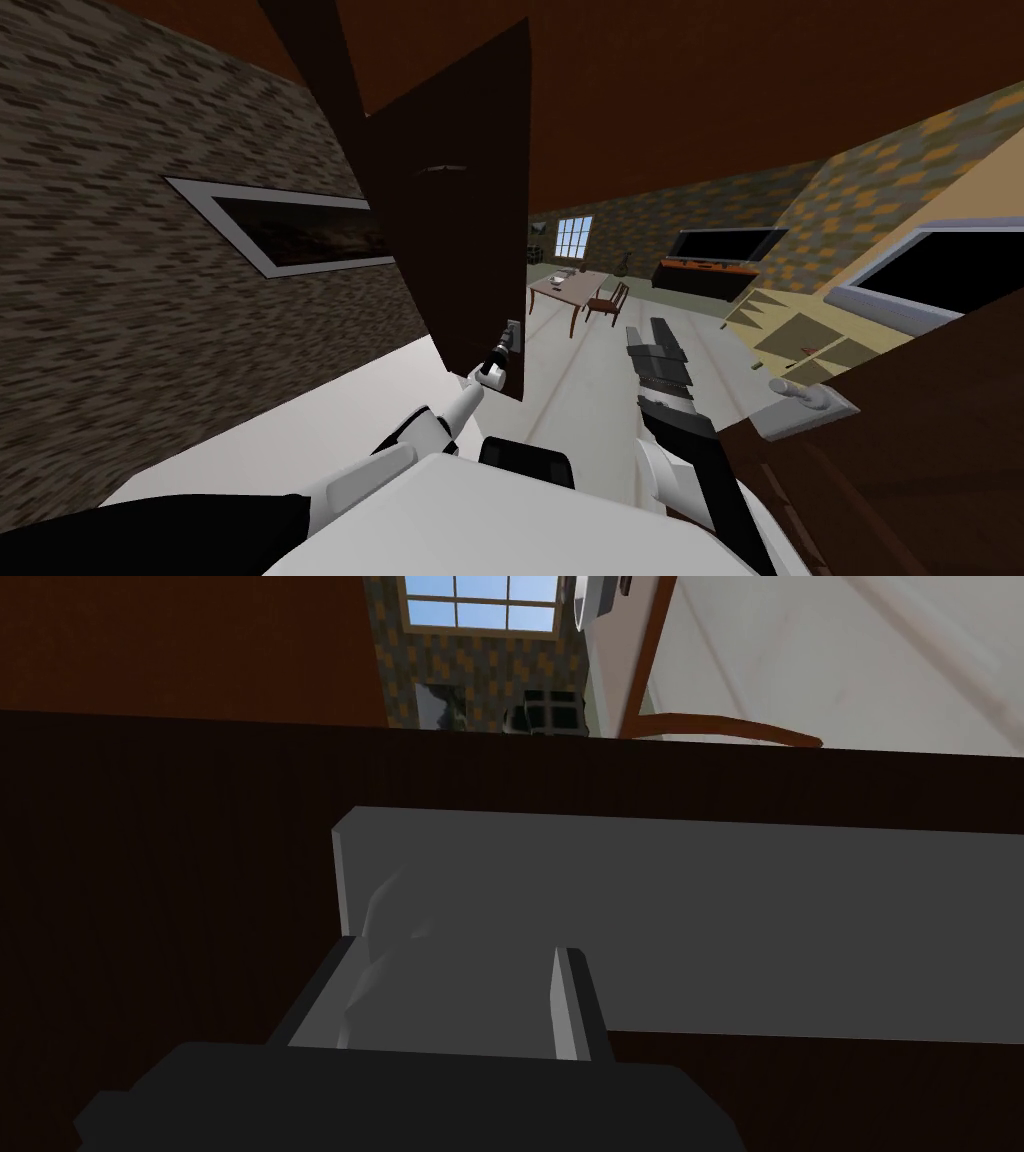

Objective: Push the door open

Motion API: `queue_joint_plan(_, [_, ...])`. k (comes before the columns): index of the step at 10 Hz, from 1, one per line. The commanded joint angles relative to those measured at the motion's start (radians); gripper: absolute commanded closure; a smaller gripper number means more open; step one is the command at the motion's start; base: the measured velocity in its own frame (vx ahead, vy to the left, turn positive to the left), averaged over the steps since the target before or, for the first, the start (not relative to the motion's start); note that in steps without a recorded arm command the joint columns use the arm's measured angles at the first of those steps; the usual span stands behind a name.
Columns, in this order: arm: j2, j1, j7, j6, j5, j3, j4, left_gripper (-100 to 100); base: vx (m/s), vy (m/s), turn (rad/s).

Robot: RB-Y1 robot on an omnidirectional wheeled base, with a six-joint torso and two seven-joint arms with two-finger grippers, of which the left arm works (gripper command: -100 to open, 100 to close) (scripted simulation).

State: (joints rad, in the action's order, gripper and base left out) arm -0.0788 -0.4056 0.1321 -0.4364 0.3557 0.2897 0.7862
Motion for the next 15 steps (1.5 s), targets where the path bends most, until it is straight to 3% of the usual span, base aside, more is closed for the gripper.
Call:
queue_joint_plan(1, [-0.012, -0.002, 0.006, -0.003, 0.004, -0.031, -0.006, 100, 0.167, -0.126, 0.089])
queue_joint_plan(4, [-0.021, -0.007, 0.015, -0.006, 0.009, -0.076, -0.018, 100, 0.149, -0.145, 0.078])
queue_joint_plan(6, [-0.023, -0.008, 0.017, -0.006, 0.010, -0.085, -0.021, 100, 0.133, -0.117, 0.048])
queue_joint_plan(7, [-0.028, -0.010, 0.023, -0.008, 0.014, -0.112, -0.028, 100, 0.107, -0.113, 0.040])
queue_joint_plan(9, [-0.028, -0.010, 0.023, -0.008, 0.014, -0.112, -0.028, 100, 0.082, -0.076, 0.048])
queue_joint_plan(15, [-0.041, -0.018, 0.038, -0.012, 0.022, -0.187, -0.050, 100, 0.119, -0.113, 0.063])
